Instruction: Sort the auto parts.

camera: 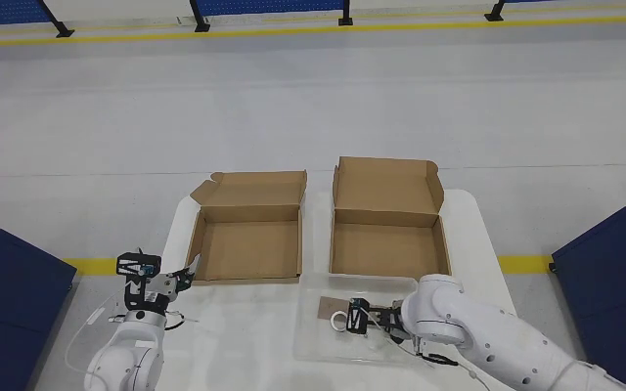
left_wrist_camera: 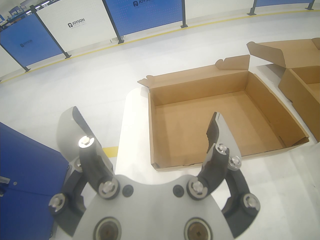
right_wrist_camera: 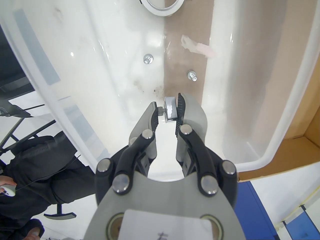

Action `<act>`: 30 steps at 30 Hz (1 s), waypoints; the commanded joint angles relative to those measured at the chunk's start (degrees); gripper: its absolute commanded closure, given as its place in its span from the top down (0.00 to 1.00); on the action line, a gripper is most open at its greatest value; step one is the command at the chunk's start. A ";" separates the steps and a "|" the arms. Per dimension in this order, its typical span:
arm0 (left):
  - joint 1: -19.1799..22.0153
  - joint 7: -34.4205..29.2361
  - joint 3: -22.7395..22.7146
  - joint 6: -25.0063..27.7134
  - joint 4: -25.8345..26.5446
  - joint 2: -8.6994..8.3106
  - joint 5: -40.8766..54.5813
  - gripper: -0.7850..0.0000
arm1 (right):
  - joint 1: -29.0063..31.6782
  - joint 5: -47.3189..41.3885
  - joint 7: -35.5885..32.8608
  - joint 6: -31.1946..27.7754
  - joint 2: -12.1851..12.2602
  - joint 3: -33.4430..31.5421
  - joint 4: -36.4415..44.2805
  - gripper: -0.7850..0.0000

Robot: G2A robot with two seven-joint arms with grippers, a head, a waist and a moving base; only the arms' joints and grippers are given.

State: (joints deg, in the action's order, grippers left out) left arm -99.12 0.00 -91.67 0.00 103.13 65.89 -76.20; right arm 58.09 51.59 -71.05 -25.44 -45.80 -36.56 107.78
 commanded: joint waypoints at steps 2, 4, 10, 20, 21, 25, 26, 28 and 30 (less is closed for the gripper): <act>0.00 0.00 0.00 0.00 0.00 0.00 0.00 1.00 | 0.48 -4.16 3.82 -2.35 0.62 -2.82 -1.14 0.00; 0.00 0.00 0.00 0.00 0.00 0.00 0.00 1.00 | 1.24 -7.41 5.99 -4.97 1.33 -5.18 -1.84 0.00; 0.00 0.00 0.00 0.00 0.00 0.00 0.00 1.00 | 5.06 -17.13 12.78 -13.88 3.68 -12.20 -4.74 0.00; 0.00 0.00 0.00 0.00 0.00 0.00 0.00 1.00 | 8.36 -26.25 18.32 -23.12 5.29 -16.68 -8.47 0.00; 0.00 0.00 0.00 0.00 0.00 0.00 0.00 1.00 | 8.36 -26.25 18.32 -23.12 5.29 -16.68 -8.47 0.00; 0.00 0.00 0.00 0.00 0.00 0.00 0.00 1.00 | 8.36 -26.25 18.32 -23.12 5.29 -16.68 -8.47 0.00; 0.00 0.00 0.00 0.00 0.00 0.00 0.00 1.00 | 8.36 -26.25 18.32 -23.12 5.29 -16.68 -8.47 0.00; 0.00 0.00 0.00 0.00 0.00 0.00 0.00 1.00 | 8.69 -26.10 19.16 -22.47 5.22 -16.55 -8.35 0.00; 0.00 0.00 0.00 0.00 0.00 0.00 0.00 1.00 | 8.89 -29.16 21.46 -24.09 5.20 -16.86 -9.48 0.00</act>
State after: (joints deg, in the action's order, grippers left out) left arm -99.12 0.00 -91.67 0.00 103.13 65.89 -76.20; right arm 66.97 24.93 -50.93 -48.28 -40.62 -53.11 99.16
